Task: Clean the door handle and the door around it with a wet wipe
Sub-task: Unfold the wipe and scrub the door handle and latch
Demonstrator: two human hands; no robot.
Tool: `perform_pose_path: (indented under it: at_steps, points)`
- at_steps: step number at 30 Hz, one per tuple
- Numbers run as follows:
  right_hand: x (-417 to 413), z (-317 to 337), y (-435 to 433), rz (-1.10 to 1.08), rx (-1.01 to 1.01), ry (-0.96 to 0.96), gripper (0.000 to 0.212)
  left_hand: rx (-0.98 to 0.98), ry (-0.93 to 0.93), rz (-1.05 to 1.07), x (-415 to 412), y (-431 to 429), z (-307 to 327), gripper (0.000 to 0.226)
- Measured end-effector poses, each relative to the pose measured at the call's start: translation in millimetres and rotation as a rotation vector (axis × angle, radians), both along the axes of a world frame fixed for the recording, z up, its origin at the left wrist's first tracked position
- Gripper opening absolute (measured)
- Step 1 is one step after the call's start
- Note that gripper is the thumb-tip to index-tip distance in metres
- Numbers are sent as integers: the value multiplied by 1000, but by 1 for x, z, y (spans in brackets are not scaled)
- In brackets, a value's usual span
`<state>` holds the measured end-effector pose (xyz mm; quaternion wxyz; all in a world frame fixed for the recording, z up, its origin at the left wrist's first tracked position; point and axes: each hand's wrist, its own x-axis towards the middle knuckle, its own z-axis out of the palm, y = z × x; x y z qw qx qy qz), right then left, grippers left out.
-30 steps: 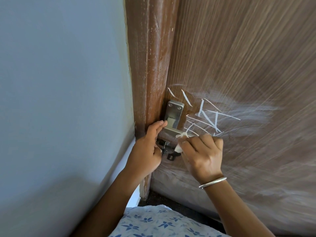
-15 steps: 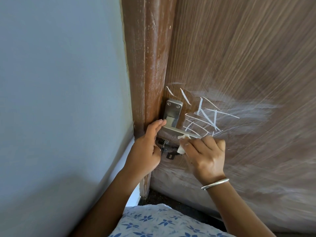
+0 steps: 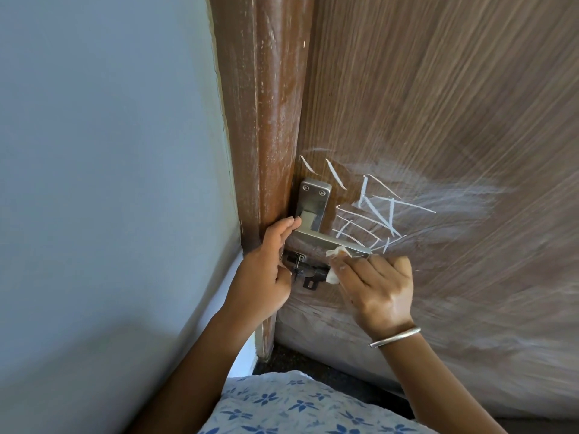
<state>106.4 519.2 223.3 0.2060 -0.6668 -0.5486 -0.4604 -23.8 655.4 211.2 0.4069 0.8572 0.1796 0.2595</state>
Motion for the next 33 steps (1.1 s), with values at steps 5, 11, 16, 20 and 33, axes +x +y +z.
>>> perform_pose_path:
  at_steps: [5, 11, 16, 20, 33]
  points:
    - [4, -1, -9, -34, -16, 17, 5, 12, 2, -11, 0, 0, 2, 78]
    - [8, -2, -18, -68, 5, 33, 5, 8, 0, -8, 0, 0, 0, 76]
    - [12, -11, -22, -90, 61, 78, 11, 31, 3, -4, -1, 0, -1, 76]
    - [10, -18, -26, -94, 181, 316, 9, 35, -6, 2, 0, 1, -1, 76]
    - [0, -5, -17, -18, 188, 705, 16, 46, -11, 22, 2, 2, -2, 73]
